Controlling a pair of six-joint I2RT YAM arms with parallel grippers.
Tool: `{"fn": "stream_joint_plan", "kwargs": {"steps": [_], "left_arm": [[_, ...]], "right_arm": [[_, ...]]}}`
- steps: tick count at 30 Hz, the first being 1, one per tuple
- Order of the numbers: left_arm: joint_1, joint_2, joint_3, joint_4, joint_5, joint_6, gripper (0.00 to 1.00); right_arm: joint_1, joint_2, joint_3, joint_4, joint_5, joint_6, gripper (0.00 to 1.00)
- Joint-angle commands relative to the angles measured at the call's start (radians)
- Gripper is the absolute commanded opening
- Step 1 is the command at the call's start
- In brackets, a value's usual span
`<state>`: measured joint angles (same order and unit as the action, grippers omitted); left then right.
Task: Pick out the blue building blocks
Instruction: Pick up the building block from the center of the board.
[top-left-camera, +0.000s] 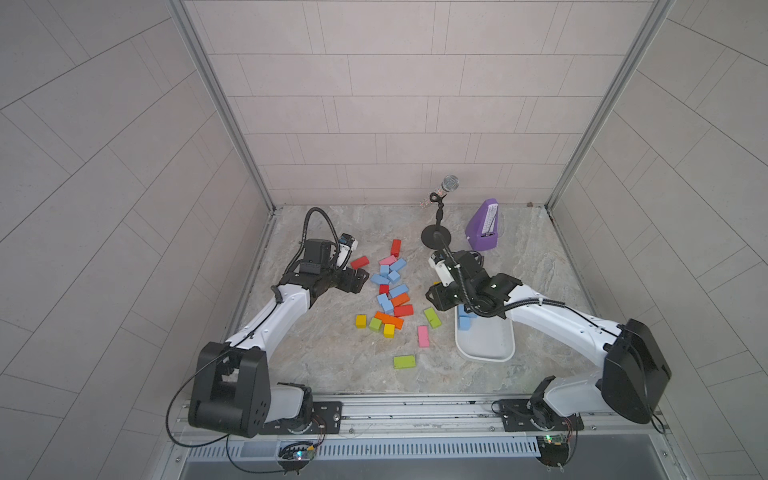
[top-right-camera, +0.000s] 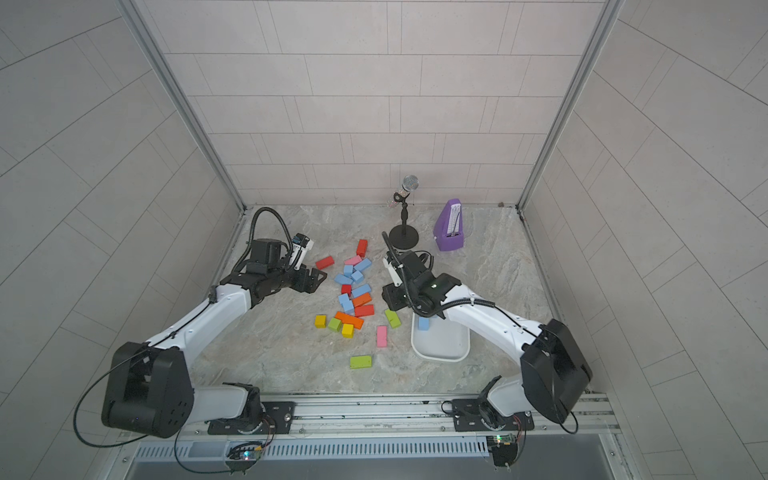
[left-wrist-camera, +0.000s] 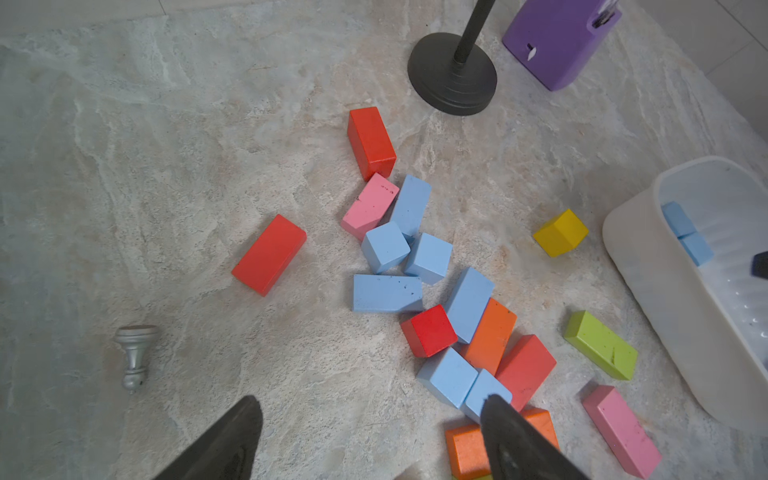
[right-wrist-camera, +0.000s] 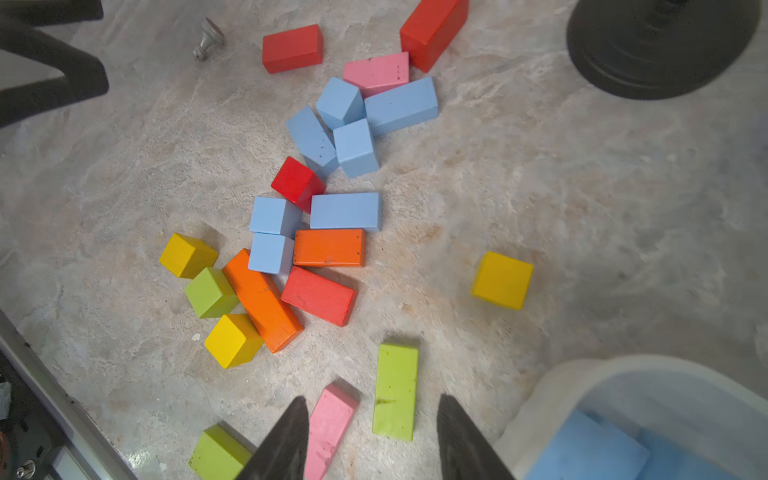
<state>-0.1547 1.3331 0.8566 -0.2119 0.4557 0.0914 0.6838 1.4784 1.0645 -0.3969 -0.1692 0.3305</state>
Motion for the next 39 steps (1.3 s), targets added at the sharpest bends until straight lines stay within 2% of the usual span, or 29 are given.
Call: {"fn": "stream_joint_plan", "kwargs": {"steps": [1, 7, 15, 23, 30, 34, 39], "left_arm": [[0.024, -0.014, -0.007, 0.062, 0.027, -0.059, 0.87], [0.036, -0.004, -0.01, 0.071, 0.017, -0.072, 0.87], [0.046, -0.021, 0.001, 0.073, -0.009, -0.048, 0.88], [0.046, -0.011, 0.002, 0.085, 0.005, -0.044, 0.88], [0.047, 0.003, 0.004, 0.084, 0.012, -0.043, 0.88], [0.047, 0.011, 0.006, 0.08, 0.02, -0.041, 0.88], [0.047, 0.022, 0.005, 0.079, 0.034, -0.04, 0.87]], "right_arm": [[0.028, 0.127, 0.12, -0.051, 0.037, -0.091, 0.52], [0.051, 0.402, 0.37, -0.133, 0.036, -0.118, 0.53], [0.051, 0.664, 0.646, -0.254, 0.07, -0.136, 0.53], [0.034, 0.773, 0.779, -0.296, 0.126, -0.133, 0.54], [0.02, 0.843, 0.865, -0.296, 0.04, -0.137, 0.53], [0.018, 0.873, 0.905, -0.311, 0.037, -0.143, 0.45], [0.016, 0.865, 0.914, -0.318, 0.058, -0.157, 0.27]]}}
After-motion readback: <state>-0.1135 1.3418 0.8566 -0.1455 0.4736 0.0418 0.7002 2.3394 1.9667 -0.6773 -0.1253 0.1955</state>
